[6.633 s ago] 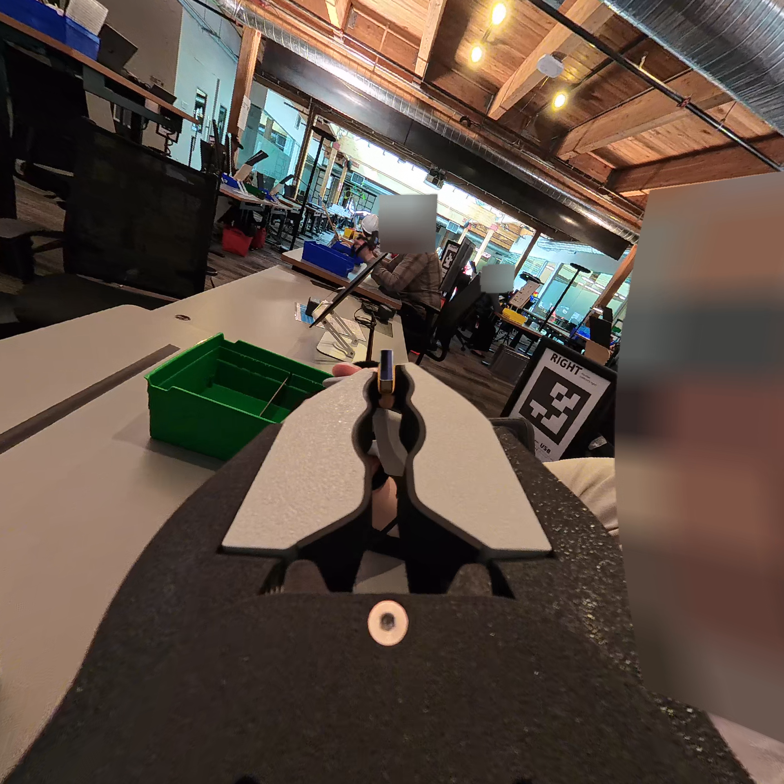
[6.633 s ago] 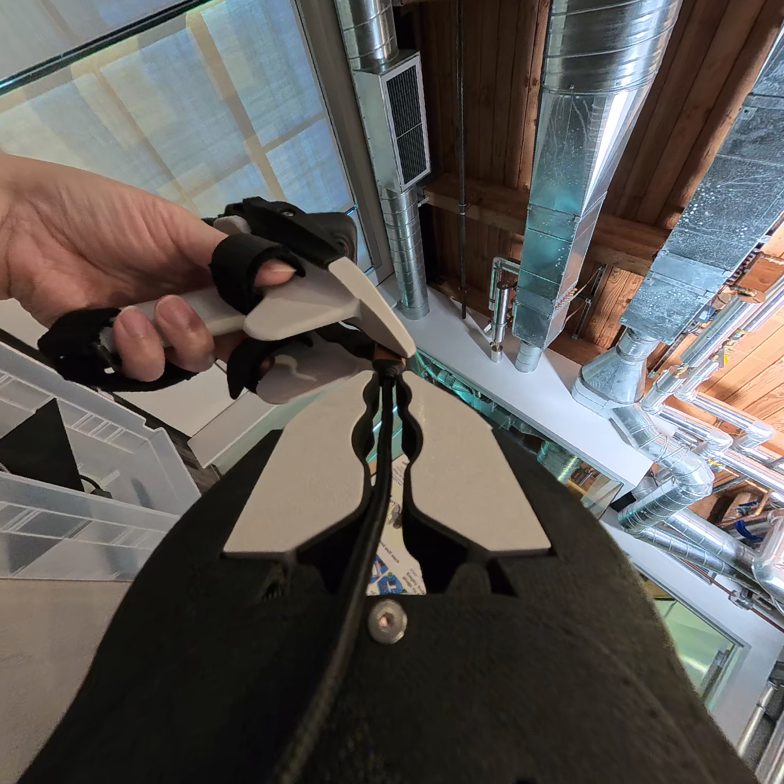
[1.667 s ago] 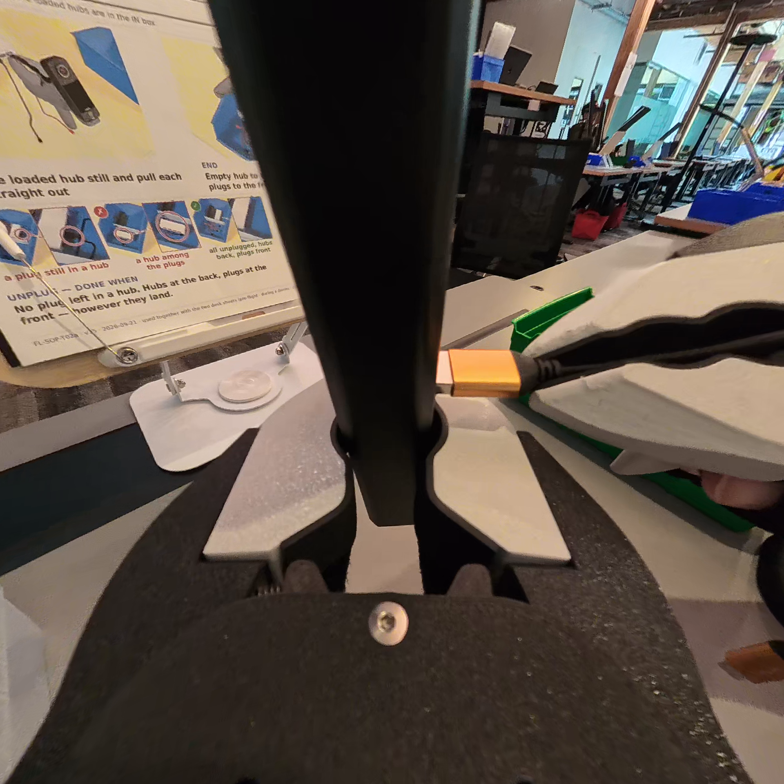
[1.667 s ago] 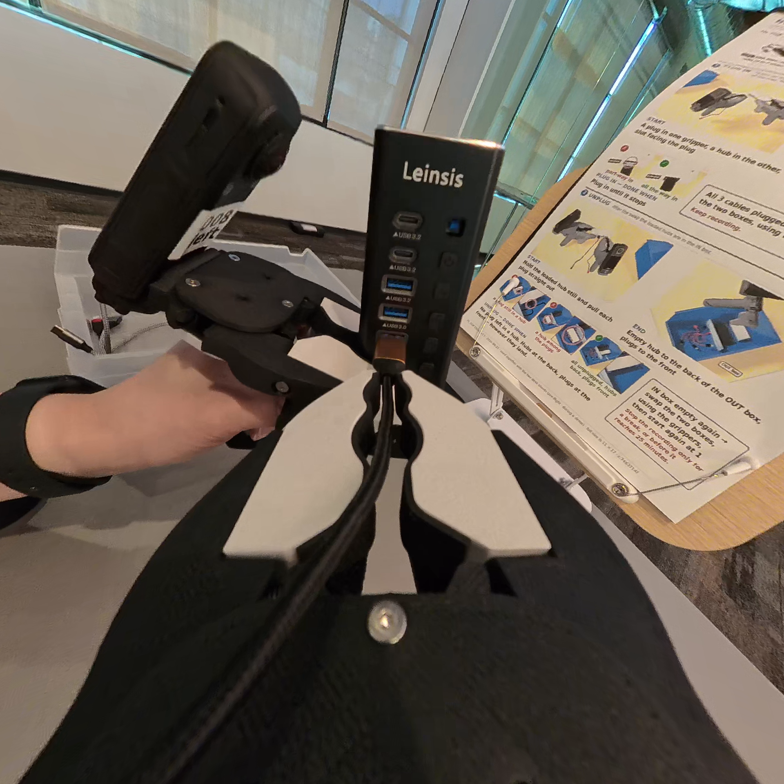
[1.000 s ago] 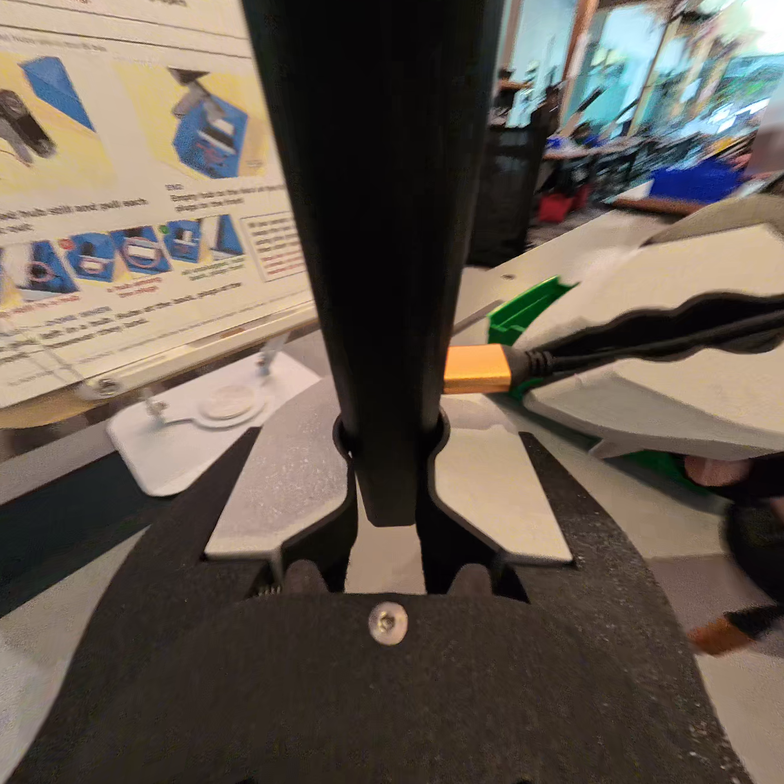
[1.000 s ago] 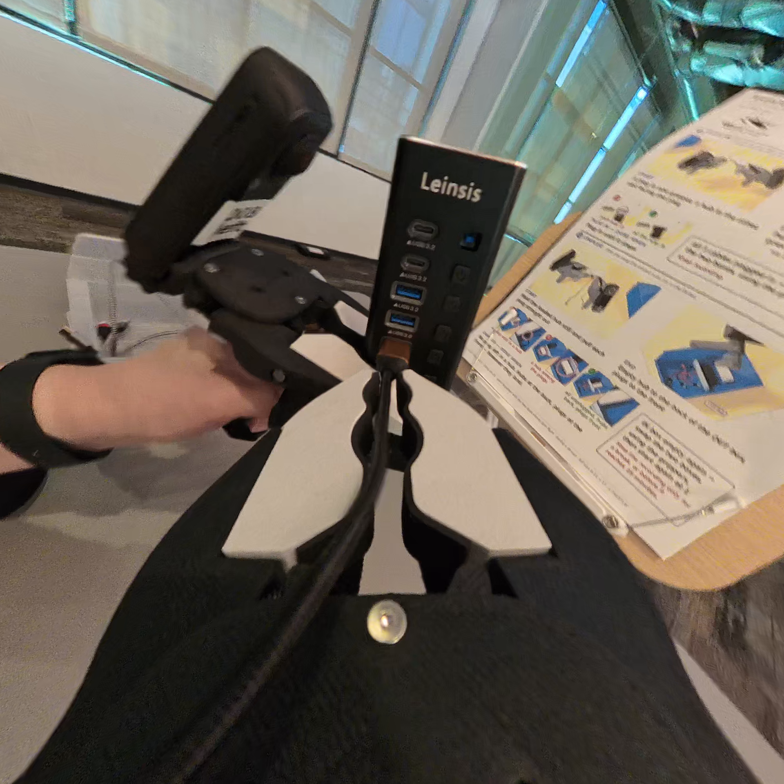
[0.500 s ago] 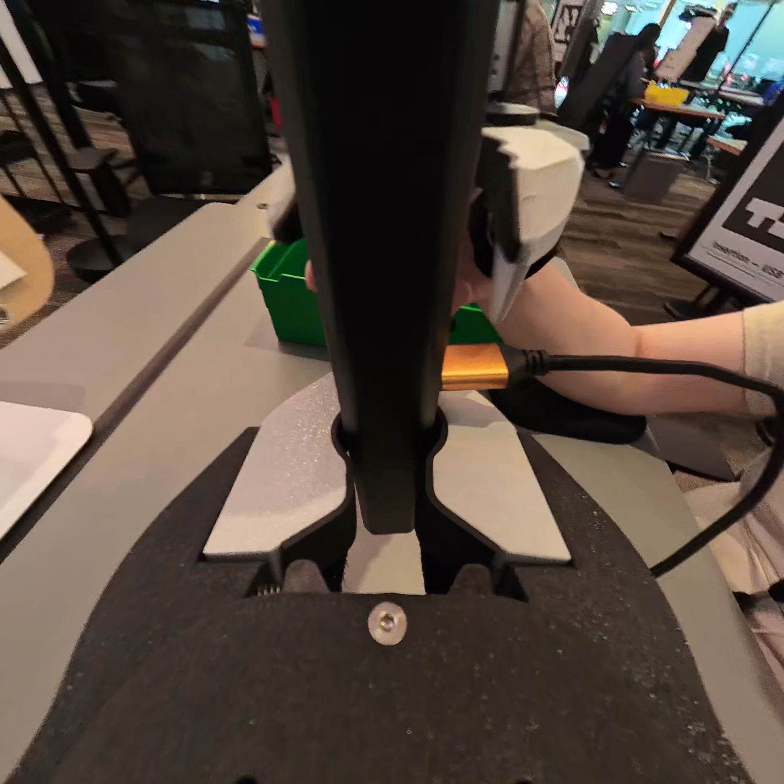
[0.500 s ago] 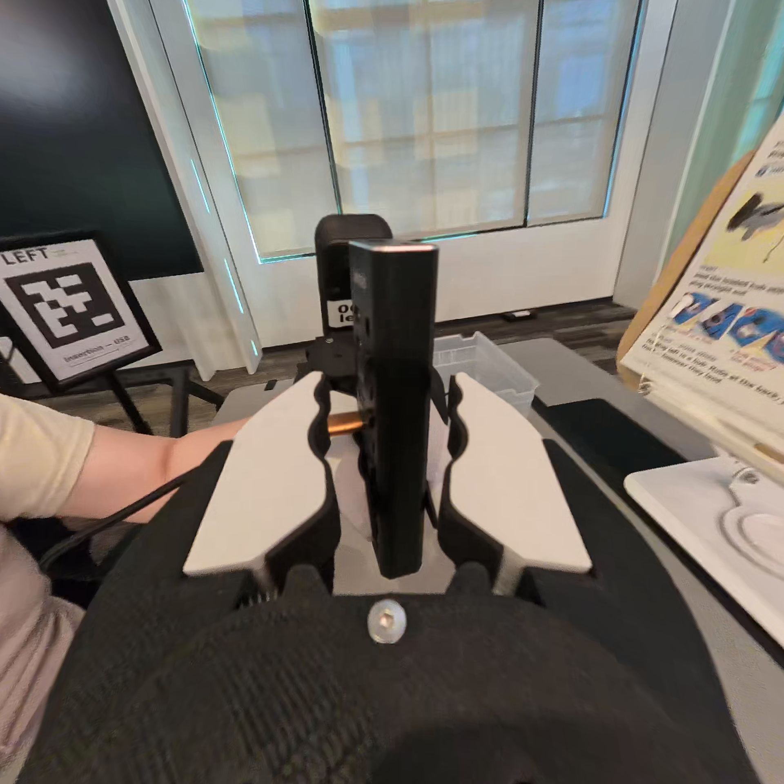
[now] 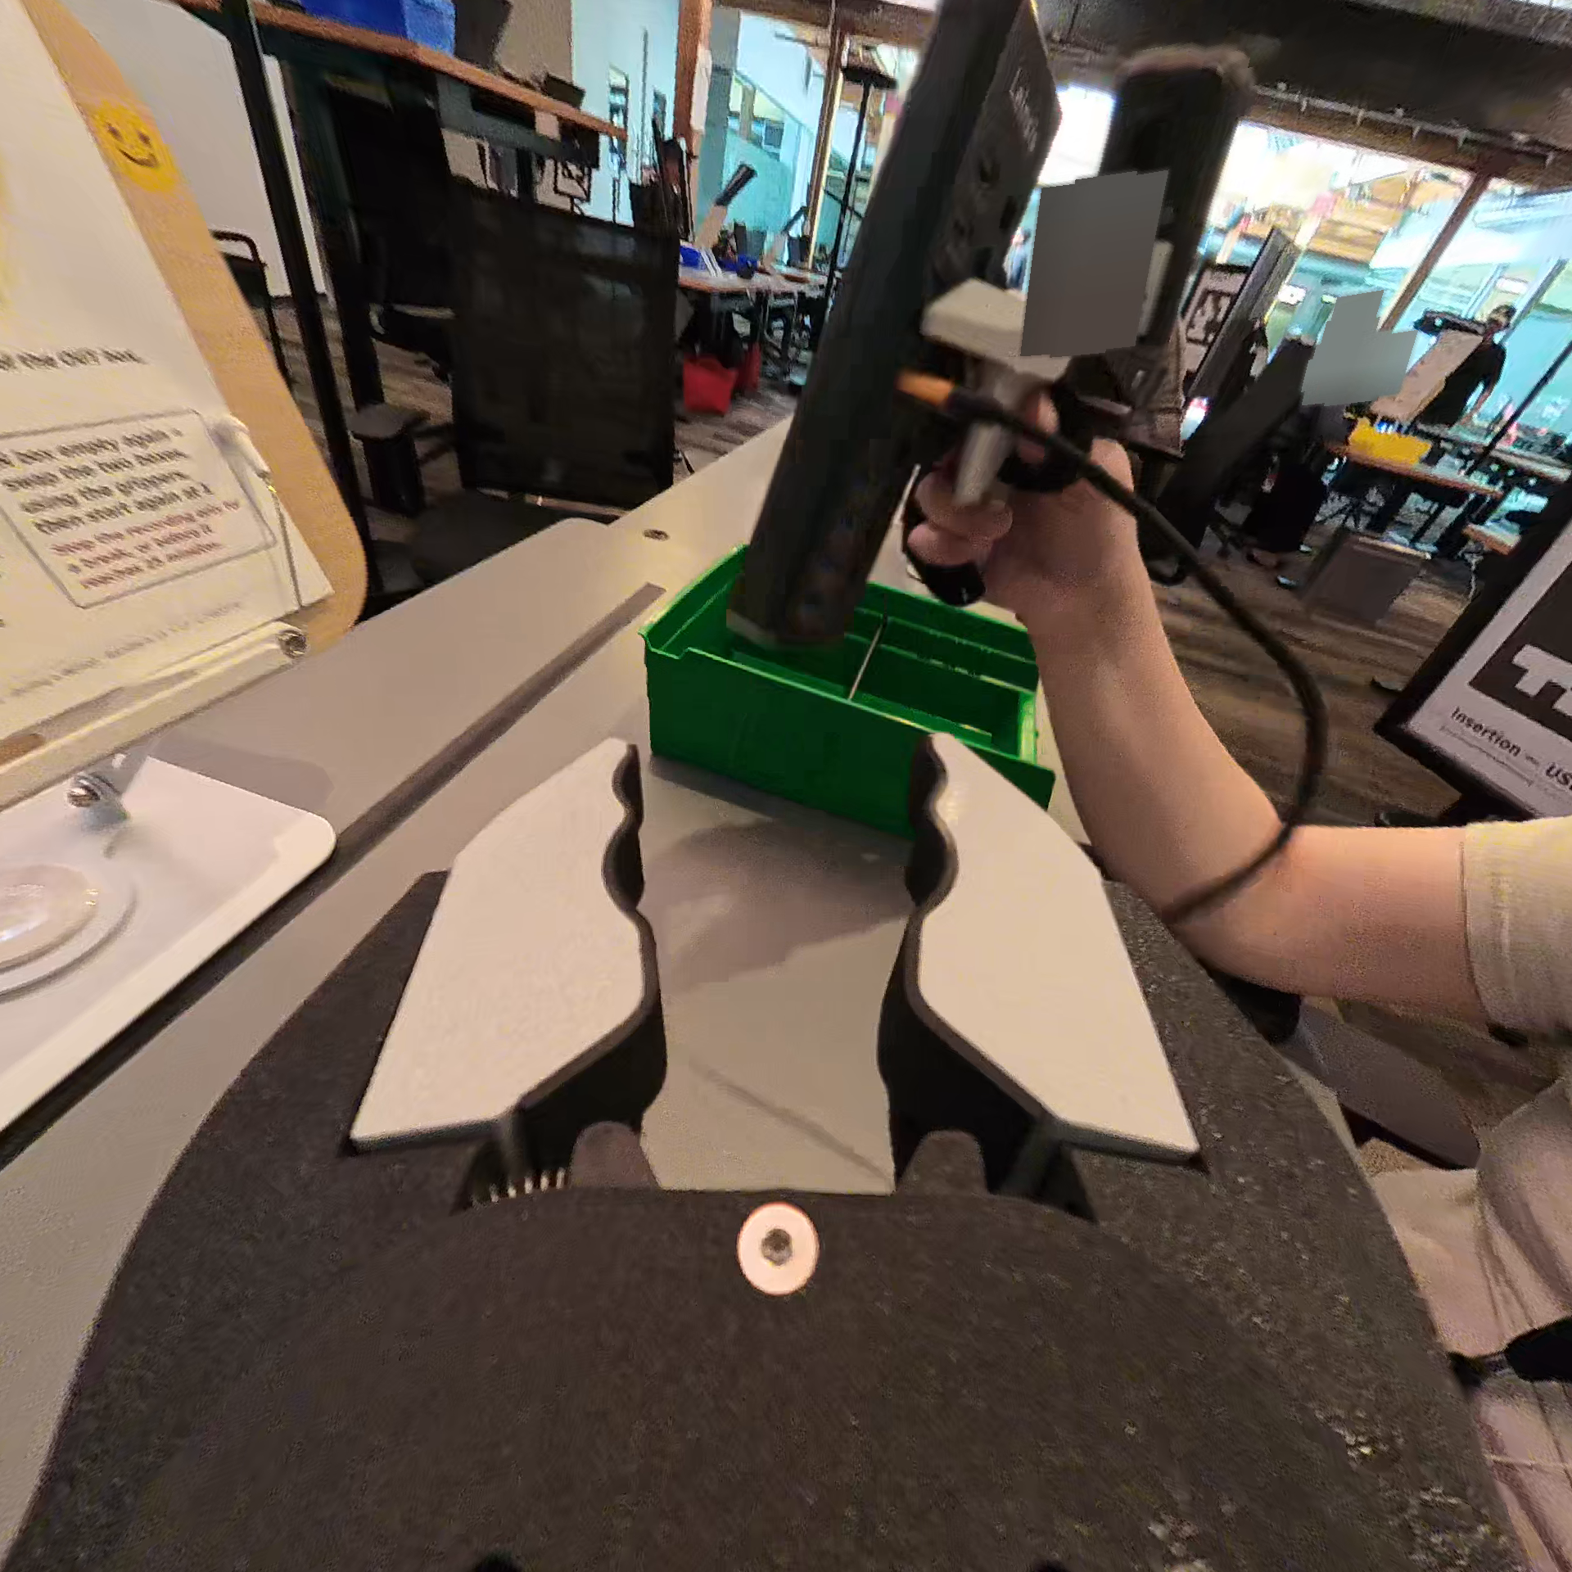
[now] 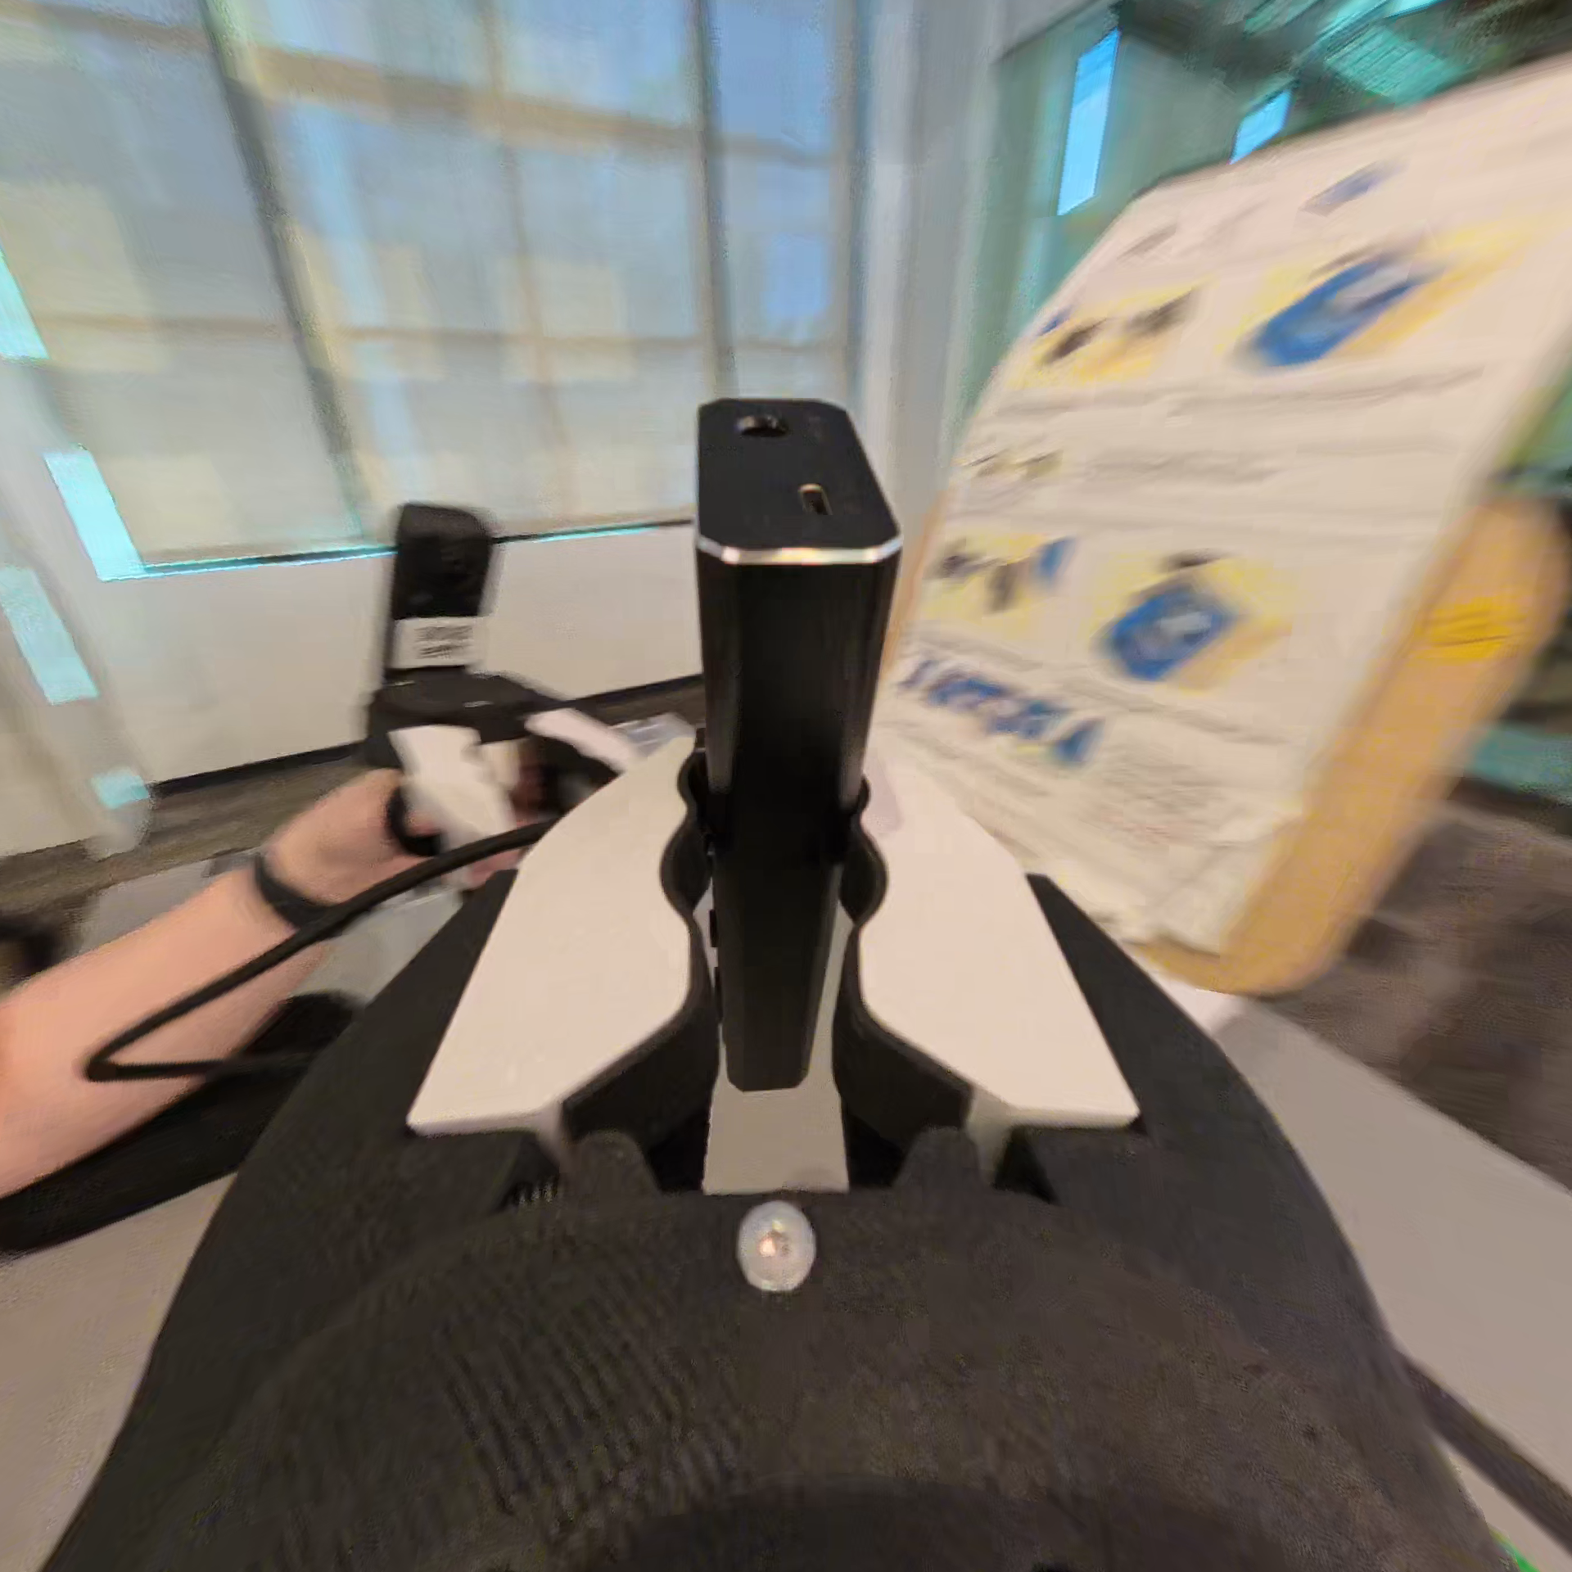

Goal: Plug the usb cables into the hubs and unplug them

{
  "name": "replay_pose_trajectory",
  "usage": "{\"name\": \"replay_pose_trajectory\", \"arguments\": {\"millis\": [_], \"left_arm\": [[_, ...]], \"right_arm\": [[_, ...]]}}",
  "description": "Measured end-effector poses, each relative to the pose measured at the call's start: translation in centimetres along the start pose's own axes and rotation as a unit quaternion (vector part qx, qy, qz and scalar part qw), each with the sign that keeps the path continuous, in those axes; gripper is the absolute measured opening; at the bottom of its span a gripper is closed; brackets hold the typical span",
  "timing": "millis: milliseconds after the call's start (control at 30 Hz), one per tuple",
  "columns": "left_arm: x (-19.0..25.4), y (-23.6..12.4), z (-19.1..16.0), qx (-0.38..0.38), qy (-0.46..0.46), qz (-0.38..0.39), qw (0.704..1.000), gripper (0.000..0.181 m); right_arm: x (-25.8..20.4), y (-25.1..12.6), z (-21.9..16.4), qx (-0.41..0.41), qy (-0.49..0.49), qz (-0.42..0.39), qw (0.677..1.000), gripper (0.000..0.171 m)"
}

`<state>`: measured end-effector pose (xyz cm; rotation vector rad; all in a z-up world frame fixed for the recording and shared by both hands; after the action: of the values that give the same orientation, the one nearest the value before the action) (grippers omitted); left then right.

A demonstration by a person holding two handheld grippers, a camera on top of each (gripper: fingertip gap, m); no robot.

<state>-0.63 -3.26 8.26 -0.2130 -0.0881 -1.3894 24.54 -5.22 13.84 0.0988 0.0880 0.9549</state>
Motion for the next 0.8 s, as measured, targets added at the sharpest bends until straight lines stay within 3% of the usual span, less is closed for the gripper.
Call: {"name": "replay_pose_trajectory", "arguments": {"millis": [67, 167, 367, 467, 600, 700, 800], "left_arm": [[-0.1, -0.7, 0.4, 0.007, -0.006, 0.005, 1.0, 0.059], [0.1, -1.1, 0.8, 0.02, -0.006, -0.001, 1.0, 0.057], [0.4, -0.4, 0.4, 0.005, -0.005, -0.007, 1.0, 0.056], [0.5, 0.2, 0.1, -0.011, -0.005, -0.011, 1.0, 0.056], [0.7, 0.7, -0.2, -0.03, -0.001, -0.013, 0.999, 0.056], [0.8, 1.1, -0.5, -0.038, -0.003, -0.018, 0.999, 0.056], [1.0, 1.4, -0.7, -0.048, 0.001, -0.018, 0.999, 0.055]], "right_arm": [[1.9, -4.0, 1.8, 0.025, -0.066, -0.136, 0.988, 0.029], [4.7, -10.1, 3.0, 0.03, -0.145, -0.339, 0.929, 0.028], [10.2, -18.1, 0.0, -0.066, -0.169, -0.565, 0.805, 0.029], [11.3, -19.8, -1.1, -0.056, -0.167, -0.596, 0.784, 0.029], [10.2, -21.3, 0.3, 0.113, -0.072, -0.543, 0.829, 0.028], [8.2, -22.4, 2.0, 0.241, -0.052, -0.502, 0.829, 0.028], [7.3, -23.1, 2.7, 0.249, -0.07, -0.502, 0.825, 0.028]]}}
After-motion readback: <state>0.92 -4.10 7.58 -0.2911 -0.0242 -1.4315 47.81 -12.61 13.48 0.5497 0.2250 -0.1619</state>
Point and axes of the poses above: each gripper's, where its closed fingertips meet, y out along the fingers, z out of its top, x = y × z across the jaws, the point moved 8 cm from there along -y, back along the fingers, and after that the axes turned 1 degree about x, right-handed, at the moved point
